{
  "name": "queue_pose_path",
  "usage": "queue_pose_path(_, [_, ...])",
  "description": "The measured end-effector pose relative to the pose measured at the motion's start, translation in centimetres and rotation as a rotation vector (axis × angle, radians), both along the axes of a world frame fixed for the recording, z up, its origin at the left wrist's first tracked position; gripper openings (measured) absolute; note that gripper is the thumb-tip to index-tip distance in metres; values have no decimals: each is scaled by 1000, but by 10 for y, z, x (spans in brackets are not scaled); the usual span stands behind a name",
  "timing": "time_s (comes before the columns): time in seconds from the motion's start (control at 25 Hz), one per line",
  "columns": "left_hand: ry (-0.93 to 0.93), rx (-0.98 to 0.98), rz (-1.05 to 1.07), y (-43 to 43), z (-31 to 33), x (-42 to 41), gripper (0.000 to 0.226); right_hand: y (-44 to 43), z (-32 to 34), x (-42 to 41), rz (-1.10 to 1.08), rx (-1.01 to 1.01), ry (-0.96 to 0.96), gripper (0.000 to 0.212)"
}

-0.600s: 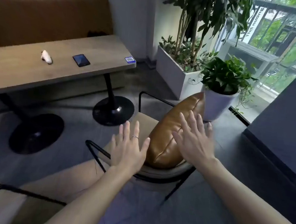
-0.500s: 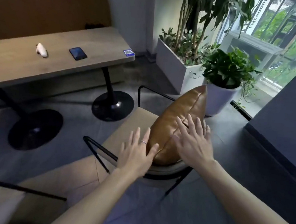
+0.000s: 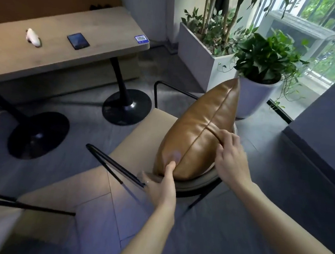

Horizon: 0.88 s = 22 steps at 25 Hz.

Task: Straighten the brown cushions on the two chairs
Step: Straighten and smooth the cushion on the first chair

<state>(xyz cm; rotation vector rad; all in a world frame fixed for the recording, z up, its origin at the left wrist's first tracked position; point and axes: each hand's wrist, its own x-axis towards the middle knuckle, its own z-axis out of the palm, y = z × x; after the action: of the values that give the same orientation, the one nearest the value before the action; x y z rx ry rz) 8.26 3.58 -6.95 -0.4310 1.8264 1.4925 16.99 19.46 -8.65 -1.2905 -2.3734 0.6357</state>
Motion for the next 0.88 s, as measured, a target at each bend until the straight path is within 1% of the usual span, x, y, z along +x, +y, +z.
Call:
queue_pose_path(0.04, [-121, 59, 71, 4, -2, 5, 113, 8, -5, 5, -84, -111, -33, 57])
queue_pose_path(0.08, [-199, 121, 129, 7, -5, 9, 120, 15, -7, 11, -153, -236, -70, 65])
queue_pose_path(0.12, [-235, 173, 157, 9, -9, 11, 124, 21, -10, 16, -219, -373, -87, 73])
queue_pose_path(0.16, [-229, 206, 163, 11, -12, 12, 125, 25, -13, 20, -281, -504, -69, 78])
queue_pose_path(0.2, [-195, 209, 158, 12, -14, 14, 120, 27, -18, 24, -331, -638, -22, 78])
queue_pose_path(0.24, [-149, 186, 161, 13, -16, 14, 112, 28, -22, 27, -352, -770, 41, 71])
queue_pose_path(0.28, [-106, 169, 176, 14, -16, 13, 103, 28, -30, 28, -351, -867, 85, 58])
queue_pose_path(0.32, [-72, 163, 201, 16, -16, 13, 96, 29, -37, 29, -337, -905, 102, 46])
queue_pose_path(0.4, [-50, 204, 249, 21, -16, 8, 90, 30, -46, 26, -311, -885, 117, 29])
queue_pose_path(0.52, [-38, 251, 282, 22, -20, -2, 90, 28, -48, 18, -292, -876, 158, 21])
queue_pose_path(0.8, [-12, 269, 296, 20, -25, -47, 89, 18, -52, -17, -272, -838, 252, 28])
queue_pose_path(0.88, [-8, 264, 296, 19, -24, -61, 87, 18, -56, -27, -257, -872, 260, 46])
